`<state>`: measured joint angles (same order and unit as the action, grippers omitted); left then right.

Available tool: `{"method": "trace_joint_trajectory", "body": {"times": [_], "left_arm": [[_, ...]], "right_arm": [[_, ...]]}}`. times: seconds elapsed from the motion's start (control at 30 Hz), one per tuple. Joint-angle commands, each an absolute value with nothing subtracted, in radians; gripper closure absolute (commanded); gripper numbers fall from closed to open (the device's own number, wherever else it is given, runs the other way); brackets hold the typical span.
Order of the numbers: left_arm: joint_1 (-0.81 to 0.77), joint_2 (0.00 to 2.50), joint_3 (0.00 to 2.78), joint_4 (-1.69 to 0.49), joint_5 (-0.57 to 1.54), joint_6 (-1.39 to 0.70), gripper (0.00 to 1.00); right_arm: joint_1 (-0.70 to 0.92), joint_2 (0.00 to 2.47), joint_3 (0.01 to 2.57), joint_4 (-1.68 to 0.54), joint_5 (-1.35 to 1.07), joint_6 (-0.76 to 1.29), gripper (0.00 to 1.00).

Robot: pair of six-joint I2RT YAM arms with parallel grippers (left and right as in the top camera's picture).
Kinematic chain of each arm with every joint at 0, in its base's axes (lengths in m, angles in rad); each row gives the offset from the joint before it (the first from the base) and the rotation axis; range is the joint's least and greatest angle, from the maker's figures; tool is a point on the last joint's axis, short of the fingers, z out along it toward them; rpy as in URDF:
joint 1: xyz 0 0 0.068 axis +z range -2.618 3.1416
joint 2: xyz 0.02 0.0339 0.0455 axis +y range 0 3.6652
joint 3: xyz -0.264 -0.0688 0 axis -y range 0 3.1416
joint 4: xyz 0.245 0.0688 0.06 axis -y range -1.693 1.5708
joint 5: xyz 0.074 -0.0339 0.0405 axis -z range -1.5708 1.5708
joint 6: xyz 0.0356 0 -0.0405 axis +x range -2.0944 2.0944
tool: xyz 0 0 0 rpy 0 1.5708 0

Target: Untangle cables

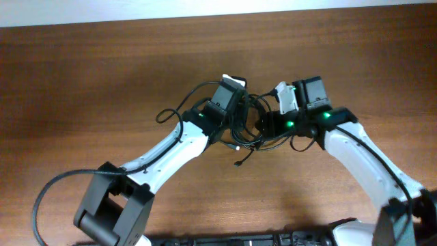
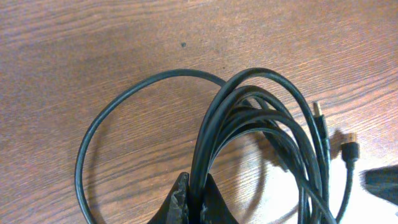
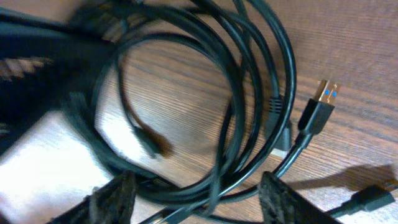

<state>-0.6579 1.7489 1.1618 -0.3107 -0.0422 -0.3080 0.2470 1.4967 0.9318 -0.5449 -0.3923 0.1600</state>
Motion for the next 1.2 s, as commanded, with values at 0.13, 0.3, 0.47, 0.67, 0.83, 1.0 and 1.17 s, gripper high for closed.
{"method": "trace_joint_trajectory", "body": {"times": [0.13, 0.3, 0.47, 0.67, 0.83, 1.0, 1.17], "left_arm": [[-0.659, 1.660, 1.163, -0.313, 0.048, -0.322, 1.00], [-0.656, 1.660, 1.163, -0.379, -0.152, -0.322, 1.00], [-0.506, 1.643, 1.163, -0.501, -0.276, -0.564, 1.00], [-0.304, 1.410, 1.163, -0.522, -0.130, -0.579, 1.00], [-0.306, 1.367, 1.162, -0.579, -0.121, -0.579, 1.00], [-0.306, 1.367, 1.162, -0.597, 0.054, -0.579, 1.00], [-0.323, 1.367, 1.162, -0.607, 0.094, -0.544, 1.00]], "right_arm": [[0.263, 1.686, 0.932, -0.534, -0.366, 0.177, 0.96], [0.229, 1.629, 0.937, -0.535, -0.534, 0.218, 0.96], [0.152, 1.565, 0.937, -0.577, -0.628, 0.218, 0.96], [-0.008, 1.565, 0.937, -0.674, -0.364, 0.299, 0.95], [-0.046, 1.566, 0.937, -0.682, -0.271, 0.397, 0.90], [-0.046, 1.566, 0.937, -0.689, -0.187, 0.524, 0.79], [-0.046, 1.566, 0.937, -0.693, -0.140, 0.567, 0.79]]}}
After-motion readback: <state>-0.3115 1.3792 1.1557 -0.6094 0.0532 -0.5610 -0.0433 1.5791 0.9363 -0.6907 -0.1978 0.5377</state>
